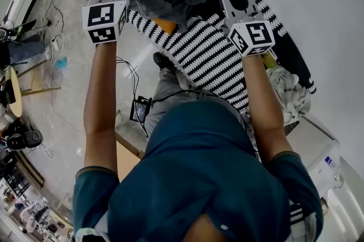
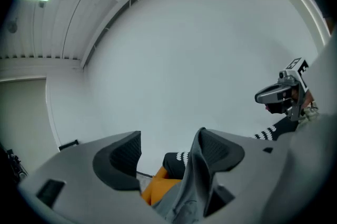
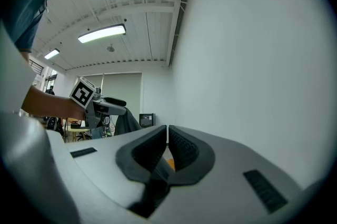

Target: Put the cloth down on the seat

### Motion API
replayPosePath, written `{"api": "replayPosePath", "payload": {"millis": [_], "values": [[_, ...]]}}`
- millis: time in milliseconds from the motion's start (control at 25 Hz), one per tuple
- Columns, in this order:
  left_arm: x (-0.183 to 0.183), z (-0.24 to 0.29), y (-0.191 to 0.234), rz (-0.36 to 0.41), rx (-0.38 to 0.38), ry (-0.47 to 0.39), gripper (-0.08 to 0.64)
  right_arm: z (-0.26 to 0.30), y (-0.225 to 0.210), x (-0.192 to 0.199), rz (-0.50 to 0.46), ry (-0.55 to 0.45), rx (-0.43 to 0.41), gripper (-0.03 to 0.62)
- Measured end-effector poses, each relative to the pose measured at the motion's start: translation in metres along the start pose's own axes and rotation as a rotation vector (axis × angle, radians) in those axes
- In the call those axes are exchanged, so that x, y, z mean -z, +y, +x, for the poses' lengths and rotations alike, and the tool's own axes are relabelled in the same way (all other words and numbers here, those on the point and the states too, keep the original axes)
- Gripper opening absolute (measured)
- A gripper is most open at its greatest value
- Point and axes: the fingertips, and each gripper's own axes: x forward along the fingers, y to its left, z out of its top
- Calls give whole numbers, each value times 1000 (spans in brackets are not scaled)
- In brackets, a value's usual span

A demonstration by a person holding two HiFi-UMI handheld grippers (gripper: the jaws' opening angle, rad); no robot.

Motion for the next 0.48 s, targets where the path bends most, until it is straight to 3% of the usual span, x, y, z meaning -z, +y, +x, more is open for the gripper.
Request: {"api": "replayPosePath", "payload": {"millis": [80, 160, 200, 320, 360, 400, 480], "values": [[-7, -7, 3, -16, -23, -14, 353, -1, 3, -7, -6, -13, -5, 26], [-8, -13, 7, -144, -33, -24, 351, -2, 5, -12, -9, -20, -10, 26], [-7, -15, 9, -280, -21, -30, 351, -2, 5, -13, -10, -21, -12, 26], [10, -13, 9, -887, 94, -28, 351, -2, 6, -16, -9, -23, -13, 26], [16, -12, 5, -1049, 140, -14, 350, -3, 6, -17, -10, -24, -14, 26], [19, -12, 0, -1139, 176, 4, 350, -3, 7, -18, -11, -25, -14, 26], [21, -12, -9, -1158, 213, 38, 350, -4, 7, -20, -16, -26, -15, 26]]}}
